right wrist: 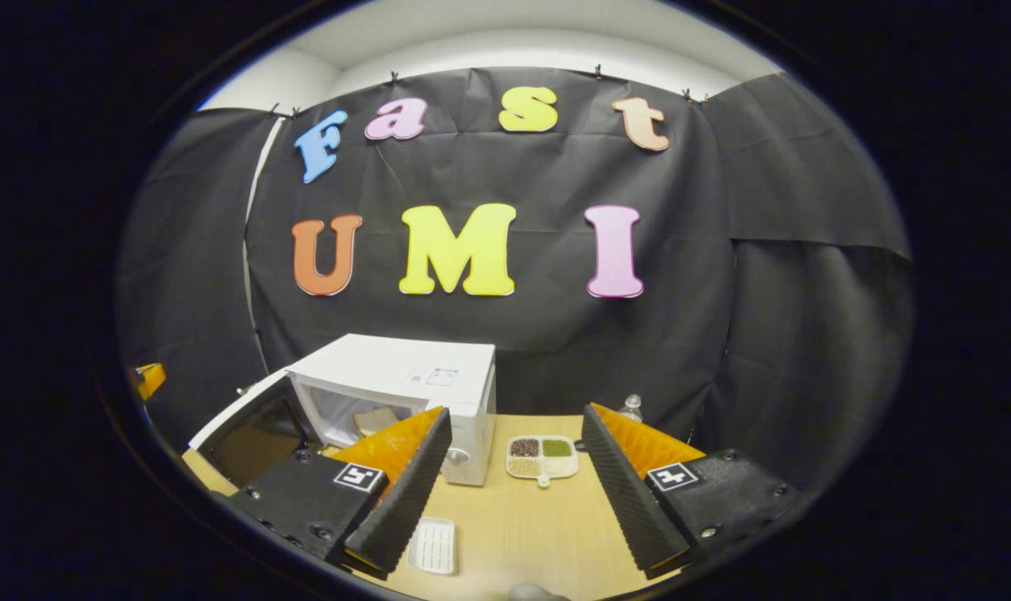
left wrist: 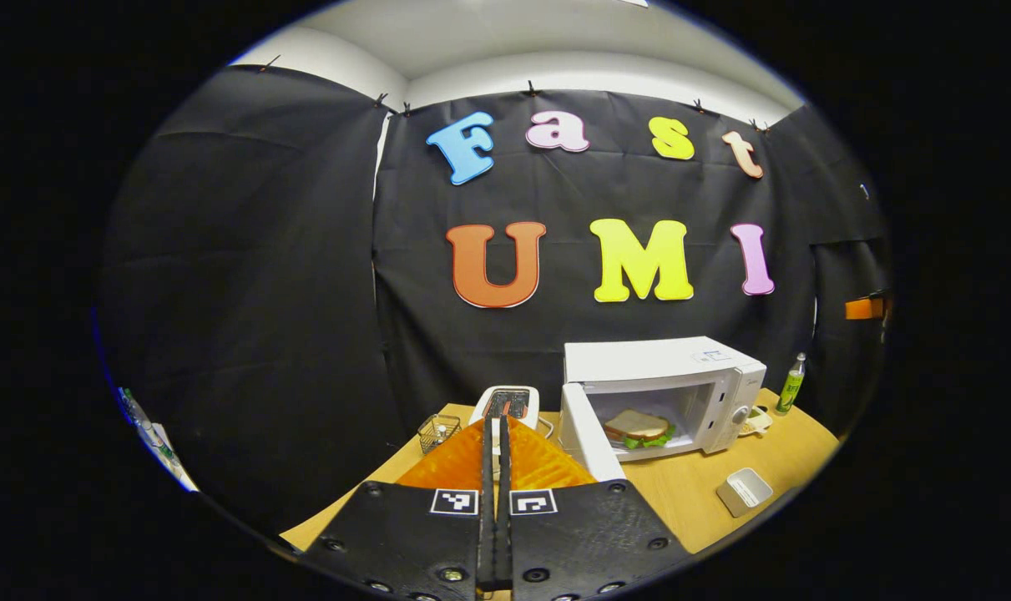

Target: Open the microwave oven with the left hand, put the food in, and close the microwave oven.

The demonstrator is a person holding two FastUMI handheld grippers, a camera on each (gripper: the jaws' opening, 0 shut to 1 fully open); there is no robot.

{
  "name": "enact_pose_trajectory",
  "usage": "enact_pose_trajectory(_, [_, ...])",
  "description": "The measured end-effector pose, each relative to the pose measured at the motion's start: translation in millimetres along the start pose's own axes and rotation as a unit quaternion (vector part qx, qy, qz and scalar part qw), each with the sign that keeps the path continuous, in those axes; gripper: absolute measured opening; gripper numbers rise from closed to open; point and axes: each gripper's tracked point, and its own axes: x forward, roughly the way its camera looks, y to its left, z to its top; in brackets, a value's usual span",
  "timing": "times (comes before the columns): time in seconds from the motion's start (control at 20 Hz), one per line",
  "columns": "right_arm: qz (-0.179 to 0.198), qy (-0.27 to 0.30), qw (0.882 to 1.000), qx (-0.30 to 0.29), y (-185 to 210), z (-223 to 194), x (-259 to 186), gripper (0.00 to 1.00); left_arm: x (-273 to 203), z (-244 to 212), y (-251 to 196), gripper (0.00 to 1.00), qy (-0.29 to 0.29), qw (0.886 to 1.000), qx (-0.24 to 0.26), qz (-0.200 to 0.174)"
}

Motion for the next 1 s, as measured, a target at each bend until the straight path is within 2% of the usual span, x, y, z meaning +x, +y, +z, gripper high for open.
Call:
enact_pose_trajectory(0.05, [0.000,0.001,1.000,0.000,0,-1,0,0.92,2,-4,-2,0.00,0.001,1.000,0.002,-0.005])
enact_pose_trajectory(0.1, [-0.002,0.001,1.000,0.000,-2,-1,-1,1.00,4,-10,0,0.00,0.004,1.000,0.007,-0.003])
enact_pose_trajectory(0.15, [-0.002,0.001,1.000,-0.001,-2,-1,-3,1.00,6,-18,7,0.00,0.011,1.000,0.012,0.006])
enact_pose_trajectory(0.65, [-0.012,0.022,1.000,0.007,-1,-13,-17,1.00,17,-105,-2,0.00,0.071,0.997,-0.001,-0.026])
enact_pose_trajectory(0.9, [-0.015,0.036,0.999,0.010,0,-20,-21,1.00,19,-124,-16,0.00,0.089,0.995,0.002,-0.044])
enact_pose_trajectory(0.95, [-0.017,0.035,0.999,0.008,0,-19,-21,1.00,20,-127,-17,0.10,0.092,0.995,0.004,-0.046])
enact_pose_trajectory(1.0, [-0.016,0.034,0.999,0.006,0,-18,-22,1.00,20,-128,-21,0.00,0.093,0.994,0.004,-0.051])
